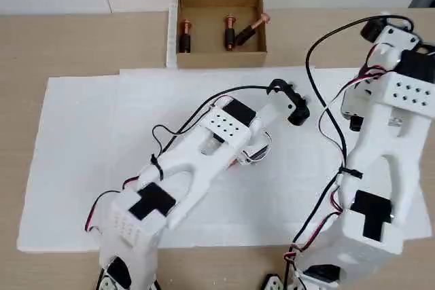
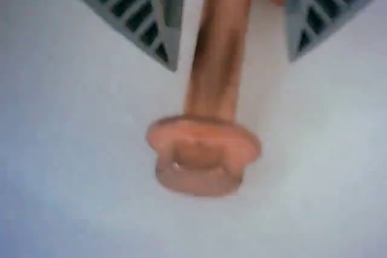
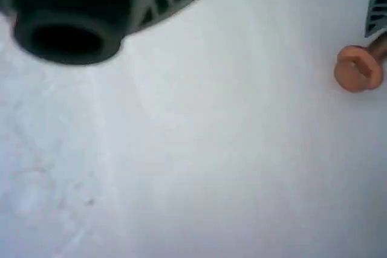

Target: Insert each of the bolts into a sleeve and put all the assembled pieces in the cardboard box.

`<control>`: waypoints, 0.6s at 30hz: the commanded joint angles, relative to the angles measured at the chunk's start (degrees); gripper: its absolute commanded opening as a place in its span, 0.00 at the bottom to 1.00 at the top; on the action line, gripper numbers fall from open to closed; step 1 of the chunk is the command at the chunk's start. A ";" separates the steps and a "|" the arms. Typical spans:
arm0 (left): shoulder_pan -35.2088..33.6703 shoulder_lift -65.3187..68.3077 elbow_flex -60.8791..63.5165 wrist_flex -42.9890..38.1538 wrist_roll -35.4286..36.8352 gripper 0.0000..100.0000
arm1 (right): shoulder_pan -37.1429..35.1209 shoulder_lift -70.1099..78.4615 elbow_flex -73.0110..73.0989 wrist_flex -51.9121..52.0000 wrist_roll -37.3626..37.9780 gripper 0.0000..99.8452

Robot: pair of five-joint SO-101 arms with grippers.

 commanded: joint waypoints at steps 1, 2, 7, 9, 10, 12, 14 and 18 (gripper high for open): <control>0.26 1.58 -4.53 -0.35 -0.26 0.11 | 0.40 -4.00 -0.09 0.92 -0.62 0.00; 0.26 2.73 -5.32 -0.35 -0.26 0.11 | 0.40 -4.00 -0.09 0.92 -0.62 0.00; 0.26 7.12 -8.40 -0.26 0.00 0.11 | 0.40 -4.00 -0.09 0.92 -0.62 0.00; 0.26 8.18 -9.19 -0.26 0.18 0.11 | 0.40 -4.00 -0.09 0.92 -0.62 0.00; 0.26 8.44 -9.27 -0.26 0.70 0.11 | 0.40 -4.00 -0.09 0.92 -0.62 0.00; 0.26 8.53 -9.36 -0.09 3.25 0.10 | 0.40 -3.91 -0.09 0.92 -0.62 0.00; 0.26 8.53 -9.63 0.09 4.31 0.06 | 0.40 -3.82 -0.09 0.92 -0.70 0.00; 0.26 8.53 -10.15 0.18 4.31 0.01 | 0.22 -3.65 -0.09 0.84 -0.70 0.00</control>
